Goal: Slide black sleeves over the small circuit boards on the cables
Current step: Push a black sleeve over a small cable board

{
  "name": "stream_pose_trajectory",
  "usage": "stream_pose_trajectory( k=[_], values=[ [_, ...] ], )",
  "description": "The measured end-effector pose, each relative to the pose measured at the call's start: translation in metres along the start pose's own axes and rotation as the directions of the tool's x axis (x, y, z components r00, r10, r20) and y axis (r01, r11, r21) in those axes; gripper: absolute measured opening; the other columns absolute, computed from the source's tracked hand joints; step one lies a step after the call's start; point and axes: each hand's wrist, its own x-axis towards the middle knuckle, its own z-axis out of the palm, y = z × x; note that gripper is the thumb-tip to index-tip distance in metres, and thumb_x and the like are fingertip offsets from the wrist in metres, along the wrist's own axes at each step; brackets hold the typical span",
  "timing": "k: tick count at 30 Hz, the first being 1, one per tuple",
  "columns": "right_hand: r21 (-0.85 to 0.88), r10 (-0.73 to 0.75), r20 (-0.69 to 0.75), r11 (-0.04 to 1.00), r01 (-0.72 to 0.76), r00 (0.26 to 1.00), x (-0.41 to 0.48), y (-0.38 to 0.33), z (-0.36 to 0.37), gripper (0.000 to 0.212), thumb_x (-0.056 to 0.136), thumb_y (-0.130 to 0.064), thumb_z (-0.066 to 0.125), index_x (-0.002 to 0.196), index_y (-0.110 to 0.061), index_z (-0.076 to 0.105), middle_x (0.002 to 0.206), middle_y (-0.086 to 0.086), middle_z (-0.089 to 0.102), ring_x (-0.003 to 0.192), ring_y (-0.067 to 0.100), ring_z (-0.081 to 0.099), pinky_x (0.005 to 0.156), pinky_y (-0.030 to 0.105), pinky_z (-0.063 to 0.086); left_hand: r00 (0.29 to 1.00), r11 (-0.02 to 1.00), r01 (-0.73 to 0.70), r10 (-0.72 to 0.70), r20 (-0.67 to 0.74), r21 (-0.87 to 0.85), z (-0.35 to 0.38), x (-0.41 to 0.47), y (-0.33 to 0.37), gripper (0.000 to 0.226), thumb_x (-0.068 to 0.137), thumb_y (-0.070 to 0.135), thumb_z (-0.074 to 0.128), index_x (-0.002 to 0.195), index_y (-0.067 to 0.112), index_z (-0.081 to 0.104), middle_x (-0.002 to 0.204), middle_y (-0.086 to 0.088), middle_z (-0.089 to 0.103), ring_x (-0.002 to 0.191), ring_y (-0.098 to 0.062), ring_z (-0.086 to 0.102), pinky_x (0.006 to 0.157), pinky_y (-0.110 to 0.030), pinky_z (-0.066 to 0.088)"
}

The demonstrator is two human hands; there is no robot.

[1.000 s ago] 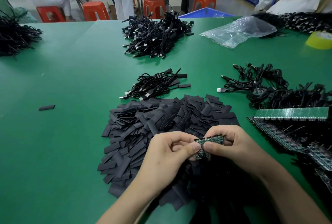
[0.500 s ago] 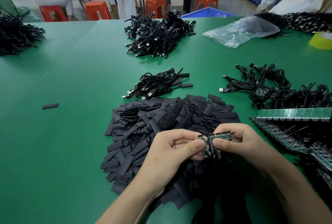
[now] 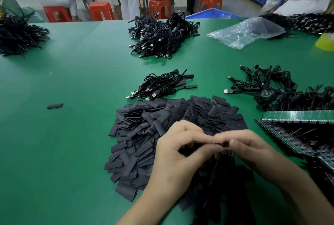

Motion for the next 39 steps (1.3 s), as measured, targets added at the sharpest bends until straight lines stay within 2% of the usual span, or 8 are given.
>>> stream_pose_trajectory(
  k=[5, 9, 15, 23, 26, 30, 33, 39],
  values=[
    [0.086, 0.074, 0.051, 0.993, -0.079, 0.996, 0.001, -0.004, 0.004, 0.024, 0.099, -0.032, 0.053, 0.093, -0.019, 0.072, 0.061, 0.003, 0.062, 0.055, 0.016, 0.058, 0.059, 0.021, 0.045, 0.999, 0.962, 0.039, -0.038, -0.009, 0.269, -0.010, 0.008, -0.015, 0.012, 0.087, 0.037, 0.074, 0.096, 0.034, 0.080, 0.097, 0.015, 0.066, 0.099, -0.012, 0.065, 0.085, -0.021, 0.047],
    [0.310, 0.143, -0.089, 0.945, -0.109, 0.986, -0.005, -0.008, -0.006, 0.030, 0.093, -0.039, 0.057, 0.085, -0.012, 0.068, 0.053, 0.000, 0.039, 0.034, 0.009, 0.030, 0.038, 0.014, 0.025, 0.999, 0.684, -0.049, 0.031, 0.039, 0.728, -0.028, 0.015, -0.032, 0.020, 0.097, 0.026, 0.070, 0.116, 0.025, 0.078, 0.109, 0.012, 0.068, 0.103, -0.016, 0.059, 0.090, -0.038, 0.050],
    [-0.238, 0.136, -0.400, 0.939, -0.246, 0.906, -0.003, -0.005, -0.013, 0.029, 0.098, -0.042, 0.054, 0.083, -0.027, 0.073, 0.052, -0.006, 0.037, 0.047, 0.008, 0.032, 0.046, 0.017, 0.027, 0.988, 0.534, -0.136, 0.010, 0.154, 0.835, -0.027, 0.020, -0.033, 0.017, 0.092, 0.032, 0.077, 0.108, 0.029, 0.081, 0.103, 0.015, 0.073, 0.098, -0.021, 0.062, 0.076, -0.036, 0.044],
    [-0.437, -0.042, -0.479, 0.877, -0.197, 0.877, 0.016, 0.008, 0.030, 0.023, 0.097, -0.029, 0.068, 0.078, -0.019, 0.061, 0.060, 0.007, 0.047, 0.053, 0.007, 0.038, 0.053, 0.024, 0.031, 0.974, 0.483, -0.226, 0.110, 0.197, 0.846, -0.032, 0.021, -0.033, 0.002, 0.091, 0.030, 0.079, 0.090, 0.028, 0.080, 0.092, 0.011, 0.071, 0.087, -0.022, 0.064, 0.071, -0.037, 0.045],
    [-0.411, -0.071, -0.526, 0.893, -0.181, 0.848, 0.017, 0.012, 0.035, 0.015, 0.090, -0.027, 0.076, 0.086, -0.029, 0.062, 0.061, 0.006, 0.054, 0.054, 0.015, 0.045, 0.056, 0.031, 0.038, 0.977, 0.525, -0.214, 0.127, 0.173, 0.824, -0.041, 0.019, -0.031, 0.007, 0.096, 0.031, 0.070, 0.093, 0.027, 0.075, 0.094, 0.014, 0.071, 0.089, -0.018, 0.064, 0.076, -0.038, 0.047],
    [-0.387, -0.125, -0.523, 0.916, -0.104, 0.843, 0.018, 0.013, 0.043, 0.022, 0.085, -0.023, 0.083, 0.086, -0.037, 0.066, 0.058, -0.005, 0.053, 0.054, -0.003, 0.045, 0.056, 0.011, 0.037, 0.998, 0.814, -0.005, -0.028, 0.049, 0.581, -0.045, 0.015, -0.029, 0.010, 0.096, 0.033, 0.064, 0.096, 0.035, 0.074, 0.089, 0.023, 0.073, 0.085, -0.001, 0.066, 0.082, -0.026, 0.049],
    [-0.405, -0.174, -0.498, 0.913, -0.050, 0.849, 0.017, 0.011, 0.046, 0.028, 0.087, -0.020, 0.080, 0.077, -0.040, 0.063, 0.060, -0.015, 0.055, 0.055, -0.006, 0.047, 0.056, 0.007, 0.037, 0.994, 0.922, 0.049, -0.082, 0.069, 0.383, -0.044, 0.014, -0.028, 0.016, 0.097, 0.019, 0.068, 0.100, 0.032, 0.075, 0.088, 0.021, 0.075, 0.087, 0.000, 0.072, 0.081, -0.019, 0.051],
    [-0.277, -0.089, -0.490, 0.959, -0.058, 0.867, 0.019, 0.009, 0.046, 0.017, 0.091, -0.023, 0.074, 0.078, -0.028, 0.065, 0.061, -0.013, 0.055, 0.059, -0.002, 0.046, 0.055, 0.018, 0.037, 0.959, 0.780, -0.282, 0.228, 0.166, 0.558, -0.042, 0.013, -0.034, 0.028, 0.093, 0.039, 0.072, 0.117, 0.024, 0.076, 0.108, 0.014, 0.071, 0.098, -0.009, 0.065, 0.085, -0.036, 0.052]
  ],
)
